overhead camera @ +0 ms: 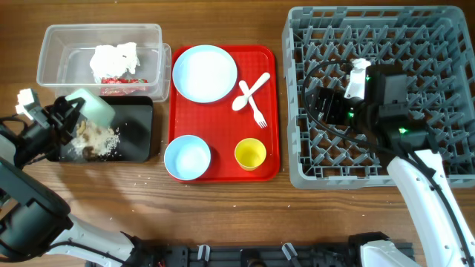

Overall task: Sort waste into correct bins and load items into the dishwasher rack
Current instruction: 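Tilt the green bowl with the left gripper to pour rice onto black tray, then set the empty green bowl back on the red tray with the left gripper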

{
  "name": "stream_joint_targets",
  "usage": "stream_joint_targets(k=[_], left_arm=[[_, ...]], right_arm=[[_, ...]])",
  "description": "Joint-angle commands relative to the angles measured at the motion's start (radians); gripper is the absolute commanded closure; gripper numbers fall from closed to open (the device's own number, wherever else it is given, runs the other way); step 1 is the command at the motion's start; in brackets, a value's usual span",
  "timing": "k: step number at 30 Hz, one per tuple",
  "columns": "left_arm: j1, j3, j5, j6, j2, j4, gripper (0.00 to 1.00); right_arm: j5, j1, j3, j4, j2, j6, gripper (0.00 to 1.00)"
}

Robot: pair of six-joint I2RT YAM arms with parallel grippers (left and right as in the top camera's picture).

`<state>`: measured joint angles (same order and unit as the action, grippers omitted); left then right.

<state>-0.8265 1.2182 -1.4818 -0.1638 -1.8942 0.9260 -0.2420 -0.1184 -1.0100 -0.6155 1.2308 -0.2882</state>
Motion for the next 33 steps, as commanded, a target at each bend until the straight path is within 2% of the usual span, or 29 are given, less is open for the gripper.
stream_joint_targets(k=[1, 5, 7, 8, 12, 14, 23, 25, 28, 30, 31, 33], left_arm=[[-0.006, -0.005, -0.095, 0.016, 0.009, 0.001, 0.96], [-0.006, -0.005, -0.093, 0.149, 0.009, 0.002, 0.96], [-0.006, -0.005, -0.093, 0.302, 0.009, 0.001, 0.96], [-0.006, -0.005, -0.095, 0.336, 0.009, 0.001, 0.96], [-0.007, -0.005, 0.026, 0.391, 0.009, -0.093, 0.96], [0.002, -0.005, -0.087, 0.431, 0.009, -0.086, 0.96], [0.037, -0.003, -0.095, 0.434, 0.014, -0.130, 0.96], [0.087, -0.002, -0.091, 0.374, 0.035, -0.145, 0.96], [0.232, 0.000, 0.000, 0.383, 0.095, -0.225, 0.96], [0.341, 0.006, 0.110, 0.432, 0.129, -0.266, 0.96], [0.440, 0.021, 0.233, 0.463, 0.147, -0.268, 0.96], [0.563, 0.040, 0.351, 0.468, 0.160, -0.268, 0.96]], right_arm=[[0.009, 0.002, -0.016, 0.000, 0.007, -0.011, 0.00], [0.009, 0.002, -0.016, -0.004, 0.007, -0.034, 0.00], [0.009, 0.002, -0.016, -0.004, 0.007, -0.034, 0.00], [0.009, 0.002, -0.016, -0.004, 0.007, -0.034, 0.00], [0.009, 0.002, -0.016, -0.005, 0.007, -0.033, 0.00], [0.009, 0.002, -0.016, -0.008, 0.007, -0.033, 0.00], [0.009, 0.002, -0.016, -0.008, 0.007, -0.033, 0.00], [0.009, 0.002, -0.016, -0.006, 0.007, -0.034, 0.00], [0.009, 0.002, -0.016, -0.008, 0.007, -0.034, 0.00], [0.009, 0.002, -0.016, -0.008, 0.007, -0.034, 0.00], [0.009, 0.002, -0.016, -0.007, 0.007, -0.034, 0.00], [0.010, 0.002, -0.016, -0.006, 0.007, -0.034, 0.00]])
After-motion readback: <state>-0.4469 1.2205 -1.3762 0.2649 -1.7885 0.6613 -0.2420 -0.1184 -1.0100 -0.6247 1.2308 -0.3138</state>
